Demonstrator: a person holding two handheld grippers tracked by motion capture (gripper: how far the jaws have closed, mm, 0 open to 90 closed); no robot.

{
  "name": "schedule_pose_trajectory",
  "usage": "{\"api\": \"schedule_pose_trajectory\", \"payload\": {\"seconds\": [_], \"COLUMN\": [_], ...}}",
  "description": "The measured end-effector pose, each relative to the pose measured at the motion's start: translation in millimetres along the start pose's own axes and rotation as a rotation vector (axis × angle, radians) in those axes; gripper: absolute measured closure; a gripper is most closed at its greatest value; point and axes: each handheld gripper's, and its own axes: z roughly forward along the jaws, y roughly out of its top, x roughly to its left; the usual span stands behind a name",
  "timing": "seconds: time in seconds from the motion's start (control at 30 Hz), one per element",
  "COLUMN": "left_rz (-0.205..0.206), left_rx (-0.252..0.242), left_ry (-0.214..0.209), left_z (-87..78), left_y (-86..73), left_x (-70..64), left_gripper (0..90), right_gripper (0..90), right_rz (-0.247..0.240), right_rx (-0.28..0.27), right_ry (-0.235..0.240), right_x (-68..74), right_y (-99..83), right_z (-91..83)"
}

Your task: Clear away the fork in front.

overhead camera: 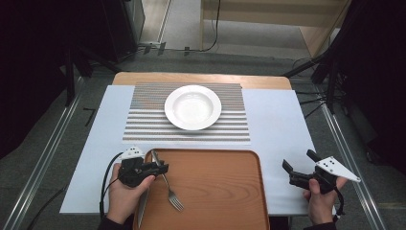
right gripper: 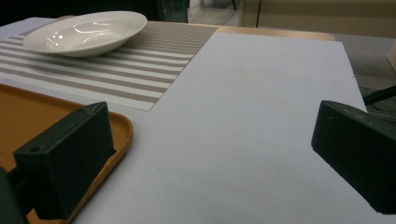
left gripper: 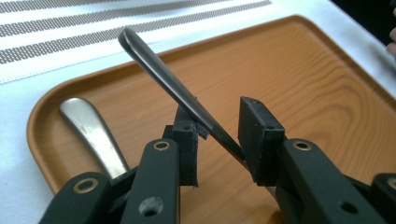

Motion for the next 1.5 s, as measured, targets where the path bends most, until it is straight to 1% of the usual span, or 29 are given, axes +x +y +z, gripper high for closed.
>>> {"api": "schedule_pose_trajectory", "payload": {"seconds": [0.1, 0.13, 0.2, 0.4, 0.5, 0.67, 0.77, 0.83, 0.93, 0.97, 1.0, 1.03, 1.07, 1.1, 1.17, 1.2, 1.27, 1.37, 1.43, 1.47, 1.5], "left_rz": [0.017, 0.022, 0.03, 0.045, 0.057, 0.079, 0.084, 0.064, 0.045, 0.048, 0.051, 0.053, 0.057, 0.066, 0.093, 0.1, 0.12, 0.147, 0.163, 0.172, 0.174], "left_rx": [0.025, 0.031, 0.046, 0.076, 0.101, 0.133, 0.123, 0.104, 0.072, 0.058, 0.051, 0.048, 0.047, 0.053, 0.08, 0.089, 0.114, 0.151, 0.175, 0.189, 0.196], "left_ry": [0.01, 0.007, 0.014, 0.026, 0.03, 0.057, 0.076, 0.077, 0.084, 0.094, 0.097, 0.099, 0.088, 0.074, 0.036, 0.024, -0.001, -0.003, 0.006, 0.016, 0.012], "left_z": [3.3, 4.4, 5.9, 8.9, 11.0, 15.9, 15.6, 13.1, 7.8, 5.8, 4.5, 3.9, 3.7, 3.9, 6.4, 7.7, 11.4, 17.1, 20.4, 21.5, 22.2], "left_y": [-0.4, -0.6, -1.0, -2.0, -2.3, -3.7, -4.0, -3.3, -2.9, -2.6, -2.3, -2.2, -2.2, -2.3, -2.5, -2.7, -3.2, -4.4, -5.3, -5.7, -5.9], "left_x": [-1.7, -1.9, -2.6, -2.5, -3.2, -5.3, -5.2, -2.5, 1.1, 1.3, 1.0, 0.3, -0.7, -1.9, -5.6, -7.0, -10.2, -15.0, -16.6, -16.7, -16.5], "left_gripper": [65.4, 65.0, 64.5, 63.9, 63.9, 63.9, 63.8, 59.4, 58.4, 58.6, 59.3, 62.1, 66.0, 71.7, 83.0, 86.8, 88.9, 89.0, 89.0, 89.0, 89.1], "right_gripper": [0.0, 0.0, 0.0, 0.0, 0.0, 0.0, 0.0, 0.0, 0.0, 0.0, 0.0, 0.0, 0.0, 0.0, 0.0, 0.0, 0.0, 0.0, 0.0, 0.0, 0.0], "right_rz": [0.002, 0.004, 0.006, -0.001, -0.002, 0.002, 0.001, 0.001, 0.003, 0.004, 0.004, 0.003, 0.002, 0.003, -0.001, -0.003, -0.001, -0.002, -0.003, -0.003, -0.004], "right_rx": [-0.001, -0.003, -0.003, -0.001, -0.001, 0.001, 0.002, 0.004, 0.003, 0.004, 0.004, 0.004, 0.004, 0.005, 0.006, 0.006, 0.007, 0.007, 0.007, 0.006, 0.007], "right_ry": [-0.005, -0.003, 0.001, 0.008, 0.008, 0.007, 0.007, 0.008, 0.008, 0.009, 0.008, 0.008, 0.008, 0.008, 0.007, 0.006, 0.006, 0.005, 0.004, 0.005, 0.004], "right_x": [-3.3, -4.0, -5.2, -5.1, -5.6, -6.1, -5.9, -5.8, -6.1, -6.3, -6.3, -6.2, -6.2, -5.9, -5.6, -5.5, -5.3, -5.4, -5.5, -5.5, -5.6], "right_y": [-1.2, -1.5, -2.5, -4.7, -5.1, -5.5, -5.8, -6.0, -6.0, -6.0, -6.1, -6.1, -6.2, -6.2, -6.4, -6.4, -6.5, -6.7, -6.7, -6.7, -6.7], "right_z": [0.0, 0.0, 0.0, 1.7, 2.1, 2.6, 3.2, 3.2, 3.1, 3.0, 3.1, 3.3, 3.4, 3.4, 3.8, 4.0, 4.1, 4.3, 4.4, 4.4, 4.5]}}
